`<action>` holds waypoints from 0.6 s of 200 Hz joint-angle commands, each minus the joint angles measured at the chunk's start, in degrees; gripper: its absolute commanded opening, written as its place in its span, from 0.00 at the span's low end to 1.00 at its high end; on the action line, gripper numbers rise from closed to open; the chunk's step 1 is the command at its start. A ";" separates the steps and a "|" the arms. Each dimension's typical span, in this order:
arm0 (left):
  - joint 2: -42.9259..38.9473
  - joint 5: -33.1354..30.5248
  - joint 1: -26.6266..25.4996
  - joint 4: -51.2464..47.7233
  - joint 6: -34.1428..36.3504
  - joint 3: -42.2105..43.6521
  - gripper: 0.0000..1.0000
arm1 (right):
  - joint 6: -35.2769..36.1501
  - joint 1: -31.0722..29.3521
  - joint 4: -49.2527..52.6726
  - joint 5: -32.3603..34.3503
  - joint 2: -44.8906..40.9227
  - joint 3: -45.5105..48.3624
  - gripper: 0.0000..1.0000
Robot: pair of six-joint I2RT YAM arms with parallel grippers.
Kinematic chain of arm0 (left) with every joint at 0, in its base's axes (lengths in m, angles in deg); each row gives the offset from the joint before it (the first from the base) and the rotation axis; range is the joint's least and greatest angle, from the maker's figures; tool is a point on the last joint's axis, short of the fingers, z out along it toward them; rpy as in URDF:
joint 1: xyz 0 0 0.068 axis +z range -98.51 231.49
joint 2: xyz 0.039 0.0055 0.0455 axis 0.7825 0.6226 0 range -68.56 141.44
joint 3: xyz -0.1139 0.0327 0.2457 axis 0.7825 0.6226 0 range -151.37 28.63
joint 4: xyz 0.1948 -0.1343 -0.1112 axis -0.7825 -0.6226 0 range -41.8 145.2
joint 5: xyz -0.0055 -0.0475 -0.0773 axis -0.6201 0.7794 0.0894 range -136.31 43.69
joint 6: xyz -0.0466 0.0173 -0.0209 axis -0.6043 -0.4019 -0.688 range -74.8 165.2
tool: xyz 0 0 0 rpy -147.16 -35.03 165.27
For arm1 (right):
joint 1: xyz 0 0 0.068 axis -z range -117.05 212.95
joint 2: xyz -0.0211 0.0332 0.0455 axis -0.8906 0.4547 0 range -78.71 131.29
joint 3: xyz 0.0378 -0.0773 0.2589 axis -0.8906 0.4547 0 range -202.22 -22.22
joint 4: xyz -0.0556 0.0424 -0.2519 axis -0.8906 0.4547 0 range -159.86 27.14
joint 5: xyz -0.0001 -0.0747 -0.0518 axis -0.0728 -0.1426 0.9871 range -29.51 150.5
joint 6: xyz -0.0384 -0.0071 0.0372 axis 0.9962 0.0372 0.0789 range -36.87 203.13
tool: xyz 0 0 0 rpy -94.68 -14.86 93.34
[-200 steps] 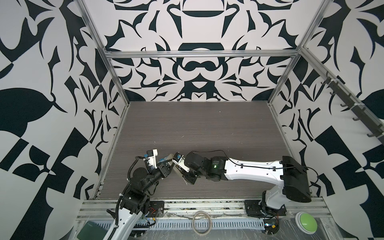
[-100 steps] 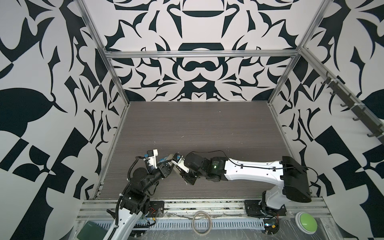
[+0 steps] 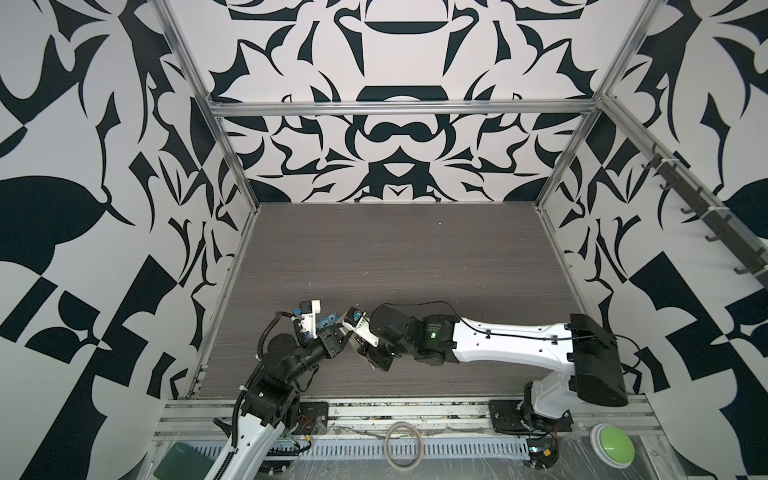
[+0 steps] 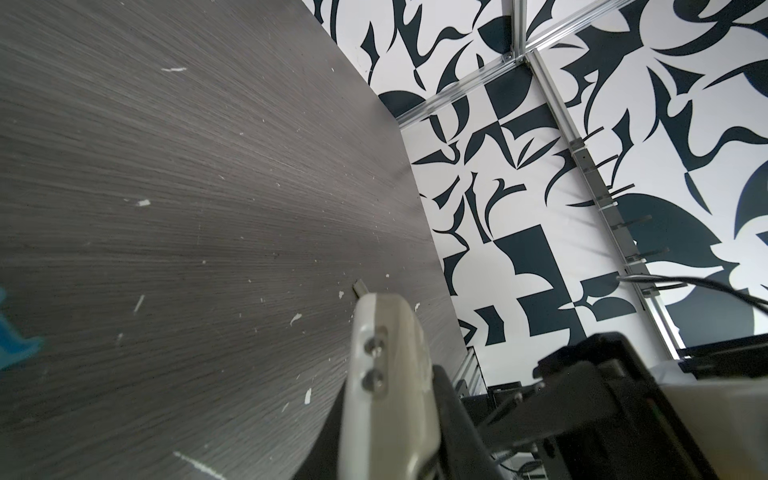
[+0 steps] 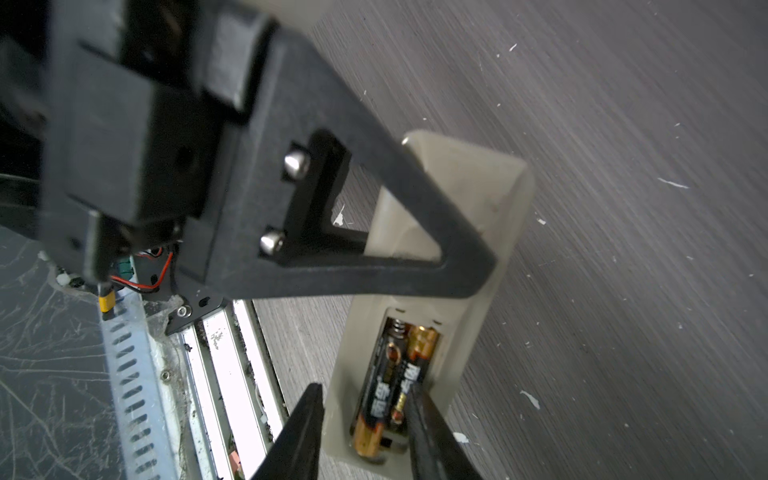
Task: Load the batteries into the remote control
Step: 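Open the right gripper and lift it off the inserted battery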
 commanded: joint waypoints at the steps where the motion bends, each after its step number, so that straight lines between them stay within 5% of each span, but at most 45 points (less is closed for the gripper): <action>1: 1.38 3.00 -0.13 2.47 0.13 1.03 0.00 | 1.84 -0.24 0.77 1.66 -3.60 -2.28 0.39; 45: 5.45 6.56 -0.12 6.82 -0.37 1.20 0.00 | 3.52 -0.27 2.95 1.02 -4.77 -4.38 0.38; 120: 8.87 14.27 -0.17 7.07 -0.36 -0.73 0.00 | 19.47 -1.14 5.22 -3.35 -16.26 1.61 0.45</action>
